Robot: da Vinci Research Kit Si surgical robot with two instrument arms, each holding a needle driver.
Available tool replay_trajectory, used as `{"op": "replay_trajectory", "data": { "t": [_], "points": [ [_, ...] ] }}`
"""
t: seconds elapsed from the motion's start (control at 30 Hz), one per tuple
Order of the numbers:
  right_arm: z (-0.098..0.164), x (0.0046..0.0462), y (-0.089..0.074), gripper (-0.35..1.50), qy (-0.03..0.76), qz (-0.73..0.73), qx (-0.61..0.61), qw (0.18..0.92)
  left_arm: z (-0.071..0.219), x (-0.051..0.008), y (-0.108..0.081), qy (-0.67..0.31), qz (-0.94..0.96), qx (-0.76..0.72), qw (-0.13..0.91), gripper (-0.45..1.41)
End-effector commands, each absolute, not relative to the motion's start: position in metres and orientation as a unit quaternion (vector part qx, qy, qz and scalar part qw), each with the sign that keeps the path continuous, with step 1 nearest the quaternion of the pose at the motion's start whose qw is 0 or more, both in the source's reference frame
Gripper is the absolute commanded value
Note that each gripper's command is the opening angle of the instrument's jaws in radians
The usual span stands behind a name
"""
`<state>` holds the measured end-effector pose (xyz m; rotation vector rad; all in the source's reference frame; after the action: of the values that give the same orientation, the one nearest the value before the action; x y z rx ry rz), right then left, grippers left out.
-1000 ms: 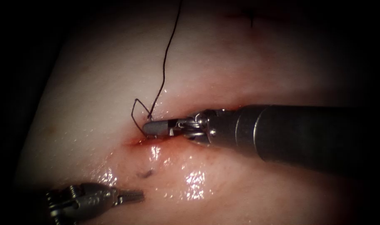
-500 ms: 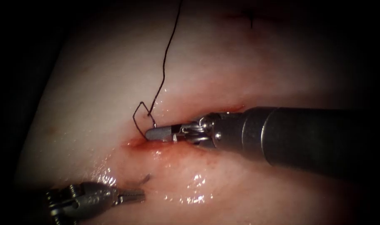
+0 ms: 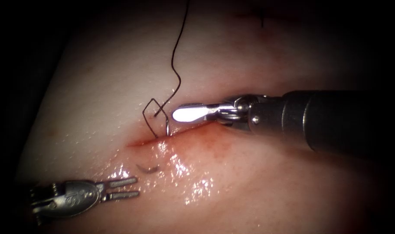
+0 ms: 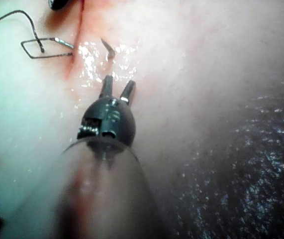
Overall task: Wound Closure
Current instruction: Drive needle through tissue below wound with right grasper, then pull needle the rest of the way through skin with left gripper
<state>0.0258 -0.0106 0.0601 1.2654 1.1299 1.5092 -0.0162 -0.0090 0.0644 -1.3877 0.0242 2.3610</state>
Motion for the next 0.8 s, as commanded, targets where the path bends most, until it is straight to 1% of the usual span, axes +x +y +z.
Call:
{"op": "replay_trajectory", "data": {
  "t": [0.03, 0.1, 0.23, 0.37, 0.43, 0.53, 0.6, 0.63, 0.8],
  "points": [
    [0.0605, 0.0255, -0.0099, 1.26, 0.455, 0.602, 0.504, 0.42, 0.0652, -0.017, -0.0089, 0.008, 0.841, -0.503, 0.2, 0.14],
    [0.0603, 0.0245, -0.01, 1.26, 0.459, 0.602, 0.501, 0.419, 0.0655, -0.0178, -0.0084, 0.009, 0.837, -0.51, 0.197, 0.19],
    [0.0602, 0.0238, -0.0105, 1.26, 0.463, 0.602, 0.501, 0.416, 0.0656, -0.0188, -0.0076, 0.019, 0.822, -0.533, 0.2, 0.19],
    [0.06, 0.0233, -0.0111, 1.26, 0.464, 0.599, 0.503, 0.416, 0.0655, -0.0198, -0.0067, 0.028, 0.808, -0.551, 0.205, 0.26],
    [0.0598, 0.0231, -0.0112, 1.26, 0.467, 0.597, 0.502, 0.417, 0.0656, -0.0202, -0.0066, 0.025, 0.804, -0.559, 0.203, 0.26],
    [0.0595, 0.023, -0.0116, 1.26, 0.468, 0.596, 0.503, 0.415, 0.0657, -0.0207, -0.0064, 0.022, 0.796, -0.571, 0.198, 0.05],
    [0.0594, 0.0229, -0.0117, 1.26, 0.469, 0.595, 0.504, 0.414, 0.0659, -0.0207, -0.0061, 0.022, 0.791, -0.581, 0.192, -0.18],
    [0.0593, 0.0229, -0.0119, 1.25, 0.47, 0.595, 0.504, 0.414, 0.0662, -0.0206, -0.0057, 0.014, 0.786, -0.587, 0.193, -0.45],
    [0.0591, 0.0231, -0.0129, 1.23, 0.472, 0.593, 0.503, 0.415, 0.0672, -0.0203, -0.0043, -0.047, 0.755, -0.626, 0.19, -0.45]
  ]
}}
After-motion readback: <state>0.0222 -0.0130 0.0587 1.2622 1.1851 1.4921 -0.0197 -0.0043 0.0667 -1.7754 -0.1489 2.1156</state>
